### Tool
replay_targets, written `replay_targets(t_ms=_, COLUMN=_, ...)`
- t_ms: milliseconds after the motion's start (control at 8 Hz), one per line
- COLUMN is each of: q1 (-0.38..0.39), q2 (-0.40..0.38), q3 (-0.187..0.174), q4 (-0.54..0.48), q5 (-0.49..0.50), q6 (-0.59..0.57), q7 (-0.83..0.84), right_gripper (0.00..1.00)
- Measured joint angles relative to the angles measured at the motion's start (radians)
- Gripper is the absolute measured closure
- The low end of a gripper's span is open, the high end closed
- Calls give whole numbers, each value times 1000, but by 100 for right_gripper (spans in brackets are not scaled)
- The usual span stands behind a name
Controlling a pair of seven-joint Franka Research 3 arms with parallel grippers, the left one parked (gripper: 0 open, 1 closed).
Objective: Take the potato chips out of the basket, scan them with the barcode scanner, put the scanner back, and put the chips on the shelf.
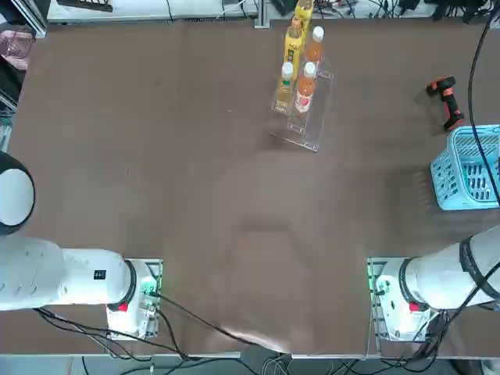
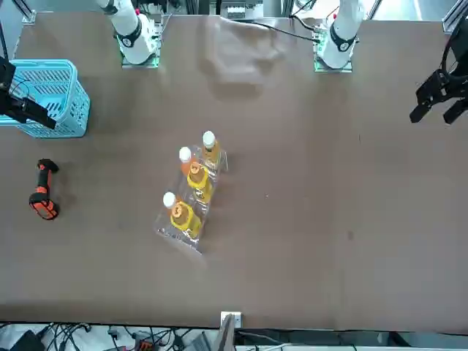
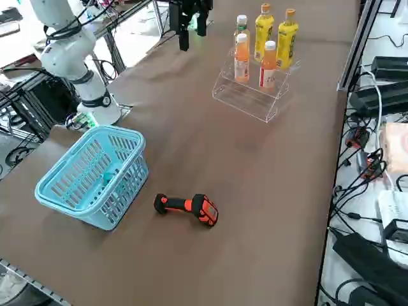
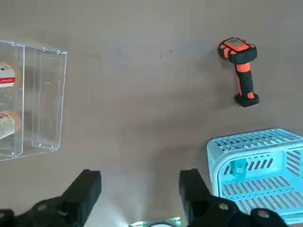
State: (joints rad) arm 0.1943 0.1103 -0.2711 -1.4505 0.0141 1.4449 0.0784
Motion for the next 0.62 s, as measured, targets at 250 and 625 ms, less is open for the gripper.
replay_targets(t_ms=250, q1=0, q2=0, q3=0, q4=0, q5=0, q6=0, q7=0, right_gripper=0)
replay_targets(t_ms=625, q1=-7, q2=0, q3=-1, q4=-2, q5=0, q6=-1, q7=0, right_gripper=0)
